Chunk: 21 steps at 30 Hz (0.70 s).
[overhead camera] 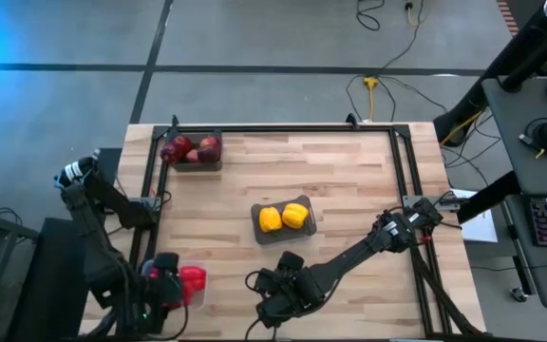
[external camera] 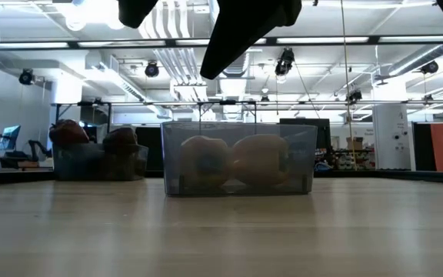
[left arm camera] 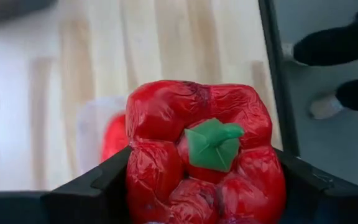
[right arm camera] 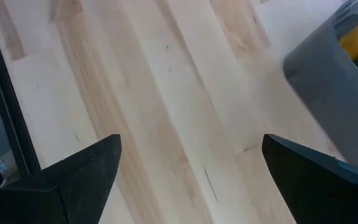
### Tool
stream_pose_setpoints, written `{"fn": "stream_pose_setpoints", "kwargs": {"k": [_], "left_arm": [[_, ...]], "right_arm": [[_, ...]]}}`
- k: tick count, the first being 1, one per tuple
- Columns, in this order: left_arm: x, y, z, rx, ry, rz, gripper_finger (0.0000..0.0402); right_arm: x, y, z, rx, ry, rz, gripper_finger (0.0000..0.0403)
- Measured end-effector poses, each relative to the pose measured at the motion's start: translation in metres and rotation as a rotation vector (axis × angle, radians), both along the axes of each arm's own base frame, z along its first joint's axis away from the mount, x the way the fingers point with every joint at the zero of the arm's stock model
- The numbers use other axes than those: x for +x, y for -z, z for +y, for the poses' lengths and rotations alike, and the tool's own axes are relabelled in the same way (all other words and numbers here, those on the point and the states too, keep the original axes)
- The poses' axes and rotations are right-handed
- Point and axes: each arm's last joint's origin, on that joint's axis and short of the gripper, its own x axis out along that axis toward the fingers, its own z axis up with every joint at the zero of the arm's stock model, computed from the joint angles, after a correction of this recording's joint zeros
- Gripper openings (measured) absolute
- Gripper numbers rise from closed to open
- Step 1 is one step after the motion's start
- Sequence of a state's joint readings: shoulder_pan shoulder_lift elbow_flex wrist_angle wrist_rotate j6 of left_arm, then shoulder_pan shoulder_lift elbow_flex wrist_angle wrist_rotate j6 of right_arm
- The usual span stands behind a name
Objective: Sort produce into baskets
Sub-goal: Put the red bell pepper into the transparent bin
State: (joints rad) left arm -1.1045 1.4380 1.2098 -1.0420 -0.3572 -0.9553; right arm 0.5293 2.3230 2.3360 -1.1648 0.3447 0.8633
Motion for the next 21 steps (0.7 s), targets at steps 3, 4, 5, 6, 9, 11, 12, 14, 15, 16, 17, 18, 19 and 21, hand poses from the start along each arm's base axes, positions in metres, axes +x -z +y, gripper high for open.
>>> {"fn": "stream_pose_setpoints", "kwargs": {"k": [3,4,5,6,9,11,12,14,15,16,17,18,19,21], "left_arm": [[-0.003,0.010,-0.007,-0.061,0.009,-0.002,0.0248],[-0.002,0.014,-0.010,-0.103,0.011,-0.022,0.0248],[0.000,0.018,-0.013,-0.138,0.014,-0.041,0.0248],[0.001,0.025,-0.015,-0.166,0.015,-0.056,0.0248],[0.003,0.047,-0.013,-0.179,-0.022,-0.071,0.0248],[0.001,0.062,-0.007,-0.148,-0.094,-0.081,0.0250],[0.000,0.070,-0.004,-0.134,-0.115,-0.073,0.0256],[-0.001,0.080,-0.001,-0.140,-0.137,-0.068,0.0275],[-0.001,0.082,0.000,-0.154,-0.150,-0.070,0.0285],[-0.002,0.084,0.000,-0.163,-0.159,-0.072,0.0293],[-0.002,0.086,0.001,-0.168,-0.162,-0.075,0.0298],[-0.002,0.088,0.001,-0.175,-0.167,-0.077,0.0302],[-0.003,0.090,0.002,-0.180,-0.174,-0.077,0.0304],[-0.003,0.090,0.002,-0.188,-0.190,-0.075,0.0306]], "right_arm": [[0.001,0.000,-0.002,0.000,0.004,0.001,0.0382],[0.001,0.000,-0.002,0.000,0.005,0.001,0.0382],[0.001,0.000,-0.003,0.001,0.006,0.001,0.0382],[0.001,0.000,-0.003,0.001,0.006,0.001,0.0382],[0.001,0.000,-0.003,0.001,0.006,0.002,0.0382],[0.001,0.000,-0.002,0.007,0.011,0.002,0.0382],[0.001,0.000,-0.002,0.012,0.014,0.003,0.0382],[0.001,0.000,-0.002,0.027,0.017,0.009,0.0382],[0.001,0.001,-0.002,0.036,0.017,0.013,0.0382],[0.001,0.001,-0.002,0.042,0.017,0.016,0.0382],[0.001,0.001,-0.002,0.043,0.017,0.016,0.0382],[0.001,0.001,-0.002,0.043,0.018,0.017,0.0382],[0.001,0.001,-0.002,0.043,0.018,0.016,0.0382],[0.001,0.001,-0.002,0.043,0.018,0.017,0.0382]]}}
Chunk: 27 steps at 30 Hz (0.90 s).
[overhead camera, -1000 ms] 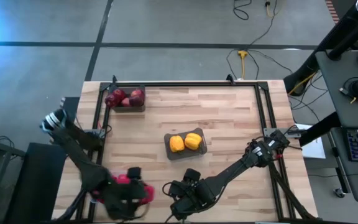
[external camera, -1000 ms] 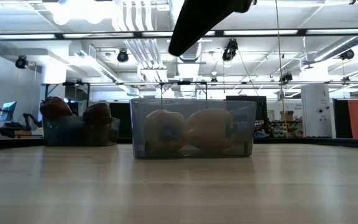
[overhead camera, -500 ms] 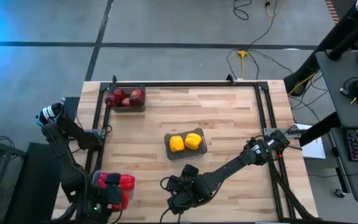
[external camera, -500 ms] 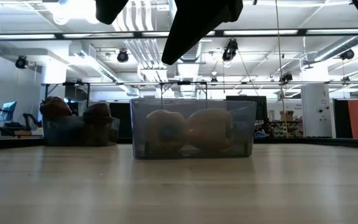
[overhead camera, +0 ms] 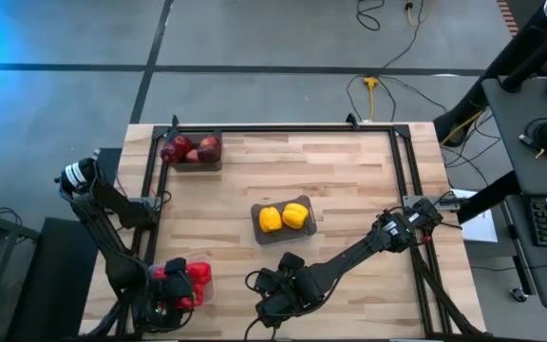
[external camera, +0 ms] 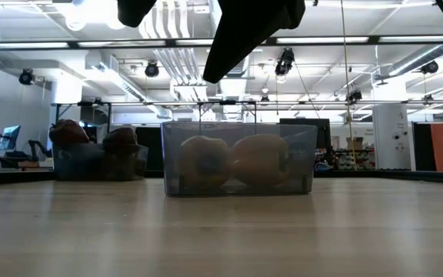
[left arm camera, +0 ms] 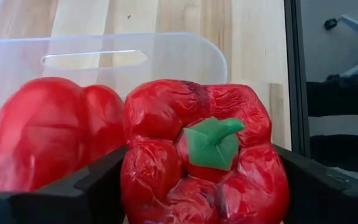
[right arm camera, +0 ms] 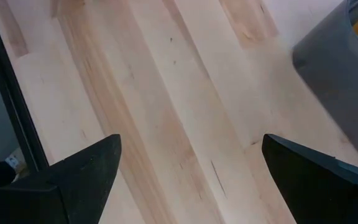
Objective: Sort produce into baskets
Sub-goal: Put the red bell pepper into the transparent bin, then return to Home Position
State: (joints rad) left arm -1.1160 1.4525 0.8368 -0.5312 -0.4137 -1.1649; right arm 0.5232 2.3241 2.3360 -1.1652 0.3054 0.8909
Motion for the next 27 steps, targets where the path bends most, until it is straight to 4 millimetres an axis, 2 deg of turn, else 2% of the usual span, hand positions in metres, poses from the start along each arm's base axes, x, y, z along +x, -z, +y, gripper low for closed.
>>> {"fn": "stream_pose_setpoints", "kwargs": {"k": [4,9,14,17,23,27], "left_arm": [[0.000,-0.004,-0.001,0.002,0.000,0.007,0.0308],[0.003,-0.025,-0.006,0.023,0.029,0.007,0.0310],[0.002,-0.044,-0.005,0.109,0.052,0.027,0.0324],[0.002,-0.045,-0.003,0.140,0.046,0.005,0.0340],[0.000,-0.039,0.002,0.150,0.008,0.023,0.0354],[-0.001,-0.060,0.005,0.121,0.000,0.003,0.0355]], "right_arm": [[0.000,-0.001,-0.001,0.005,0.007,0.000,0.0382],[0.002,-0.013,-0.004,0.027,0.017,-0.044,0.0382],[0.013,-0.031,-0.004,0.067,0.000,-0.206,0.0382],[0.027,-0.036,0.000,0.085,-0.067,-0.347,0.0382],[0.044,-0.026,0.004,0.108,-0.085,-0.447,0.0382],[0.046,-0.025,0.002,0.097,-0.095,-0.449,0.0382]]}}
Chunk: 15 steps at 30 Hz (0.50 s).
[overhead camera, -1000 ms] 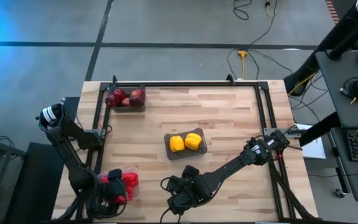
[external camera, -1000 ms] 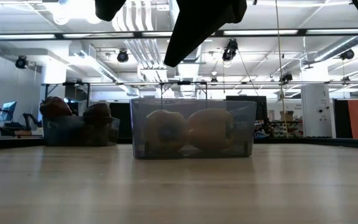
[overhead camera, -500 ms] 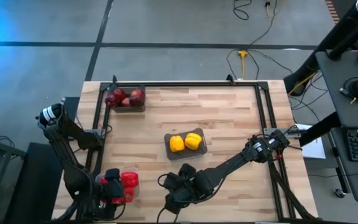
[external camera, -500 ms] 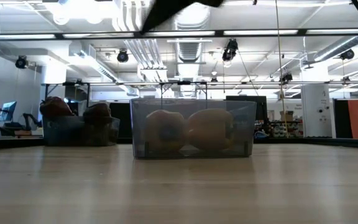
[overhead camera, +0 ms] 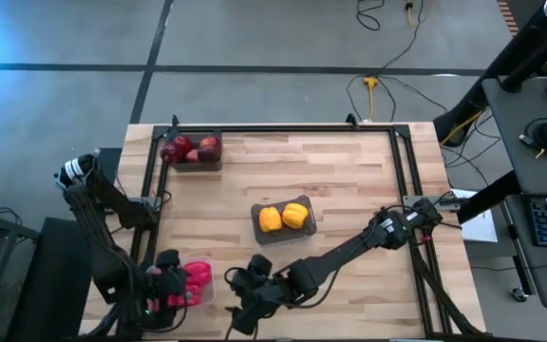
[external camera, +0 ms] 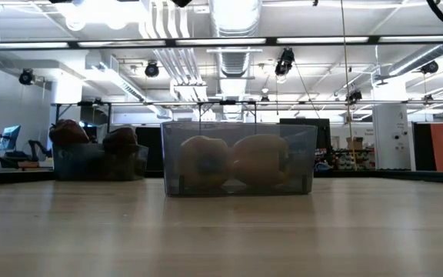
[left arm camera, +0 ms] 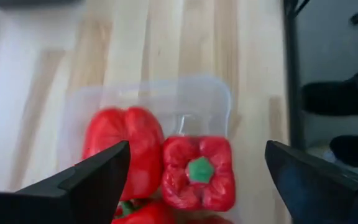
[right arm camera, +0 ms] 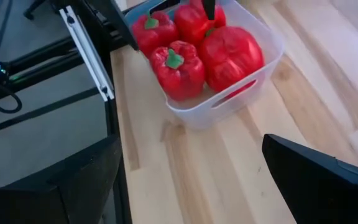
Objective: Sort produce into baskets
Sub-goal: Return to Home Position
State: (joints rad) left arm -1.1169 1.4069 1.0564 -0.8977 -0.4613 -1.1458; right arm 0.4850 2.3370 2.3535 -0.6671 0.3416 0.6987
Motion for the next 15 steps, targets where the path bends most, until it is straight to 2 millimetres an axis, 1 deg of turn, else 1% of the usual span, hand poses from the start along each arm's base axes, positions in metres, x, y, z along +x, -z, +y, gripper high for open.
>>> {"fn": "stream_pose_setpoints", "kwargs": {"k": [3,6,9,12,15], "left_arm": [[-0.002,-0.023,0.005,0.001,-0.012,-0.076,0.0355],[-0.003,-0.044,0.008,-0.015,-0.025,-0.188,0.0355],[-0.002,-0.060,0.008,0.005,0.045,-0.228,0.0355],[-0.001,-0.078,0.005,0.003,0.104,-0.262,0.0355],[0.002,-0.098,0.000,-0.044,0.099,-0.302,0.0355]], "right_arm": [[-0.002,-0.011,-0.003,-0.011,-0.014,-0.019,0.0382],[-0.007,-0.032,-0.009,-0.024,-0.032,-0.059,0.0382],[-0.011,-0.050,-0.016,-0.022,-0.034,-0.098,0.0382],[-0.012,-0.057,-0.019,-0.019,-0.031,-0.109,0.0382],[-0.014,-0.062,-0.021,-0.013,-0.029,-0.121,0.0382]]}}
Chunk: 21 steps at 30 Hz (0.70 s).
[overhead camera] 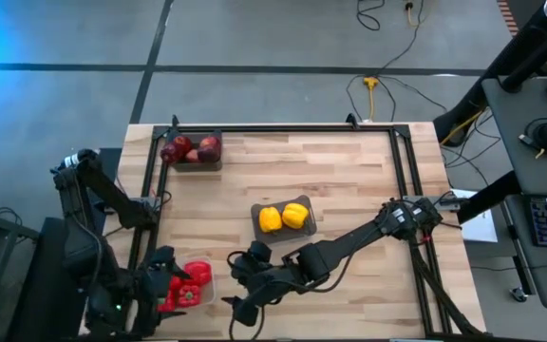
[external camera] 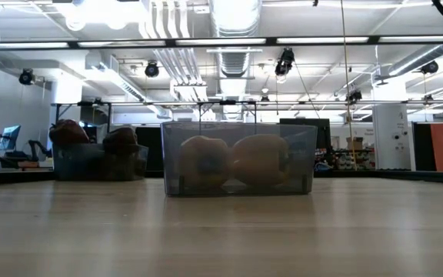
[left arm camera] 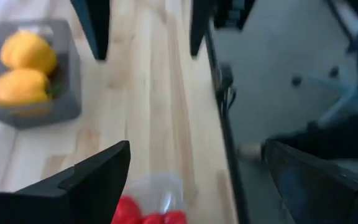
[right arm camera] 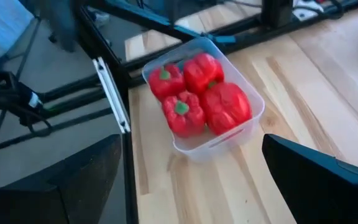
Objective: Sort produce into baskets
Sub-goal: Return to Home Position
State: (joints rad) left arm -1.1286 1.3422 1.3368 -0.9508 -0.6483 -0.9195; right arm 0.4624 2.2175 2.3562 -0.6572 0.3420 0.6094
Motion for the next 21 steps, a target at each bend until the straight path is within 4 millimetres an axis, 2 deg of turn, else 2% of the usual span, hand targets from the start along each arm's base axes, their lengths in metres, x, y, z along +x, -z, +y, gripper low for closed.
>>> {"fn": "stream_pose_setpoints", "kwargs": {"k": [4,7,12,17,21], "left_arm": [[0.009,-0.029,0.000,-0.017,-0.060,-0.109,0.0355],[0.012,-0.043,0.005,0.164,-0.003,-0.136,0.0355],[0.023,-0.069,0.014,0.281,0.044,-0.185,0.0355],[0.040,-0.071,0.027,0.271,0.109,-0.057,0.0355],[0.055,-0.066,0.042,0.282,0.072,-0.028,0.0355]], "right_arm": [[0.004,-0.009,-0.003,0.039,0.010,-0.072,0.0382],[0.009,-0.011,-0.012,0.080,0.046,-0.092,0.0382],[0.010,-0.027,-0.027,0.002,0.024,-0.153,0.0382],[-0.009,-0.063,-0.030,-0.174,-0.101,-0.237,0.0382],[-0.028,-0.093,-0.034,-0.311,-0.315,-0.318,0.0382]]}}
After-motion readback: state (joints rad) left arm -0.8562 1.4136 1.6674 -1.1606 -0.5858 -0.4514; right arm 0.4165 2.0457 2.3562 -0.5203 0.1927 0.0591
